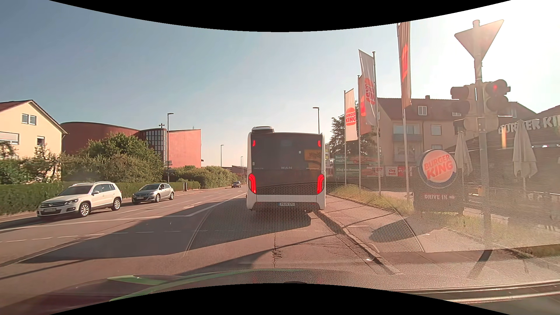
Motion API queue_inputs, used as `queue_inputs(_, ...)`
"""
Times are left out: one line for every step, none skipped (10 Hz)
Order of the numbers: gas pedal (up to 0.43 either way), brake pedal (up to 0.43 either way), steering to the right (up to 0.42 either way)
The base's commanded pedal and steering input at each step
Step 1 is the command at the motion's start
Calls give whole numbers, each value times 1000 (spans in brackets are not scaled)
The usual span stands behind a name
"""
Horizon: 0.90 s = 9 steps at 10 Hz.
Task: Follow the waypoints while adhering to traffic rules and regulations
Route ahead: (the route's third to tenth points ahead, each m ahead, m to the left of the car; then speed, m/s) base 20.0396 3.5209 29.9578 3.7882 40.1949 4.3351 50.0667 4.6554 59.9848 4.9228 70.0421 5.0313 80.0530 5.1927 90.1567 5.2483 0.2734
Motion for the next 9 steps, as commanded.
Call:
queue_inputs(0, 152, 0)
queue_inputs(0, 152, 0)
queue_inputs(0, 152, 0)
queue_inputs(0, 152, -1)
queue_inputs(0, 152, -1)
queue_inputs(0, 152, -1)
queue_inputs(0, 152, -1)
queue_inputs(0, 152, -1)
queue_inputs(0, 152, -1)
